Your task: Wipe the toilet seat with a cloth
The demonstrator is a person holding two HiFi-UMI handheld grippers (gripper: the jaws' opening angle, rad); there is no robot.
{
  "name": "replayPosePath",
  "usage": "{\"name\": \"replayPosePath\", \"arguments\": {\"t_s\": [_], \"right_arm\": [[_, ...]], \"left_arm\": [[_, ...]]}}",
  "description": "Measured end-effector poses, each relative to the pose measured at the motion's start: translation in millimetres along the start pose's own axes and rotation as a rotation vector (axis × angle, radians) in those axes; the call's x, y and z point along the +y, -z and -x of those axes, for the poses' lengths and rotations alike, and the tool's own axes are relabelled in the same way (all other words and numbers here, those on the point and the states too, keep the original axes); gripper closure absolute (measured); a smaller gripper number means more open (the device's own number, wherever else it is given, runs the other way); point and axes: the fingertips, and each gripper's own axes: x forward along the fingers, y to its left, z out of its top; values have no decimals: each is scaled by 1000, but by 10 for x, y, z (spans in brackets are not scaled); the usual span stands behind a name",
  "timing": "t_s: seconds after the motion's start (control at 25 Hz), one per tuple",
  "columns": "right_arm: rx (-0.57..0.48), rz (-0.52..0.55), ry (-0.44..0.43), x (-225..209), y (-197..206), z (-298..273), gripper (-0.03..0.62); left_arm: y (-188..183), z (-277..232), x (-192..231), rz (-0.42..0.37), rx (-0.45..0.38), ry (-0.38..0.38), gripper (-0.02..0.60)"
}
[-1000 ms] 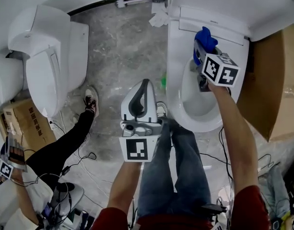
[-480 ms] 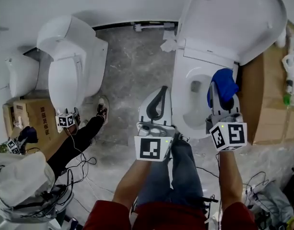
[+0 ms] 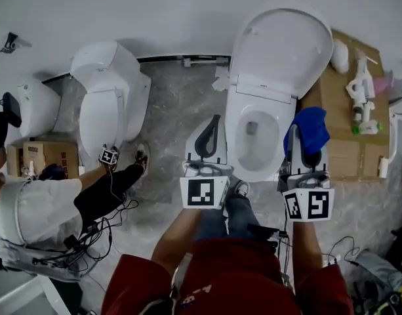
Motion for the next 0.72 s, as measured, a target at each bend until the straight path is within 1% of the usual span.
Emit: {"name": "replayPosePath", "arguments": {"t_s": [0.12, 0.28, 0.44, 0.72], "right_arm": [[-27, 7, -2, 87, -278, 227, 539], [-62, 28, -2, 209, -514, 440, 539], [-89, 36, -7, 325, -671, 559, 539], [-135, 47, -31, 511, -932, 562, 539]], "left_arm": [[-309, 194, -53, -19, -13, -10, 566], [-609, 429, -38, -49, -45, -32, 566], [-812, 603, -55, -69, -71, -32, 566], [-1122, 779, -50, -125, -125, -36, 565]]}}
